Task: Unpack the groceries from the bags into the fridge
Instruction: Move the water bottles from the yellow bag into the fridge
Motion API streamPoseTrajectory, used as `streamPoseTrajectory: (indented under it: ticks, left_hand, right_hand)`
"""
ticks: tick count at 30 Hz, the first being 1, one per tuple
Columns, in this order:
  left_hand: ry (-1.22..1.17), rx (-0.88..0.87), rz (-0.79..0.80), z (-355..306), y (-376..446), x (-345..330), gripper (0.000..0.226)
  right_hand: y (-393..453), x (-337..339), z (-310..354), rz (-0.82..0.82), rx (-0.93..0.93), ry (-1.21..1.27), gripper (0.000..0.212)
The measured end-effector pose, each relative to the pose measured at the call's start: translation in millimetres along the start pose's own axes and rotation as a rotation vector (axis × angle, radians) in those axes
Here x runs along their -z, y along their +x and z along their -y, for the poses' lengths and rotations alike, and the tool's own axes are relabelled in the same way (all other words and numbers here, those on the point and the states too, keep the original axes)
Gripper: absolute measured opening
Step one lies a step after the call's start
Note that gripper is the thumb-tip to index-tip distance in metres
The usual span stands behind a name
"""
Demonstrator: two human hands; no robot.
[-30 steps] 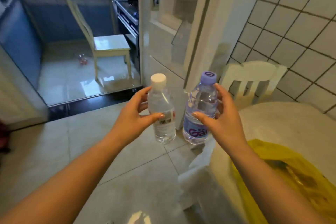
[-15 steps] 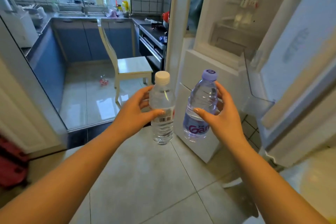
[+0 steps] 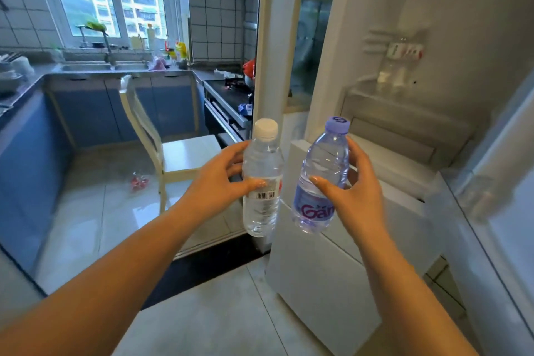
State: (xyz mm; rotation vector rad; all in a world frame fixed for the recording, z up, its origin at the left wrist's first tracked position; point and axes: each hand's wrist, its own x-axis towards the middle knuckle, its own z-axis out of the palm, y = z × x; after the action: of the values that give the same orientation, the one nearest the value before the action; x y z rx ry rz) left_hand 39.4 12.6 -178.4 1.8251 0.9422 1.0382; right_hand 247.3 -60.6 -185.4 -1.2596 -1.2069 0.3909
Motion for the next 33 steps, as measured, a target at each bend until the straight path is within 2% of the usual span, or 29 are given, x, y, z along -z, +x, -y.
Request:
streamPoseTrajectory:
  ticks: [7, 9, 14, 17, 19, 24, 29, 33]
  left_hand:
    - [-0.053, -0.068, 0.084, 11.6, 146.8, -31.2, 0.067]
    - [-0.069, -0.115, 0.143, 14.5, 190.8, -45.5, 0.074]
    - [-0.124, -0.263, 0.289, 15.2, 307.6, -93.4, 0.071]
    - [-0.163, -0.344, 0.409, 3.7, 370.3, -124.6, 0.071]
    - [-0.237, -0.376, 0.507, -8.4, 406.7, -145.8, 0.069]
    - [-0.36, -0.448, 0.615, -36.0, 480.9, -201.6, 0.064]
    - [-0.432, -0.493, 0.686, -64.9, 524.5, -258.5, 0.061]
    - [-0.405, -0.524, 0.711, -82.8, 553.6, -296.2, 0.069]
  right_hand:
    - [116.9, 10.1, -41.0, -0.145, -0.045, -0.102, 0.069]
    - [143.9, 19.2, -53.3, -0.189, -0.057, -0.128, 0.069]
    - [212.0, 45.9, -87.9, -0.351, -0.05, -0.183, 0.074]
    - [253.4, 64.0, -95.6, -0.466, -0.036, -0.242, 0.058]
    - [279.6, 76.3, -92.9, -0.53, -0.015, -0.273, 0.055]
    - [330.0, 112.1, -89.4, -0.662, 0.017, -0.376, 0.063]
    - [368.5, 150.8, -91.2, -0.742, 0.06, -0.436, 0.057]
    - [398.4, 183.0, -102.8, -0.749, 0.063, -0.436, 0.055]
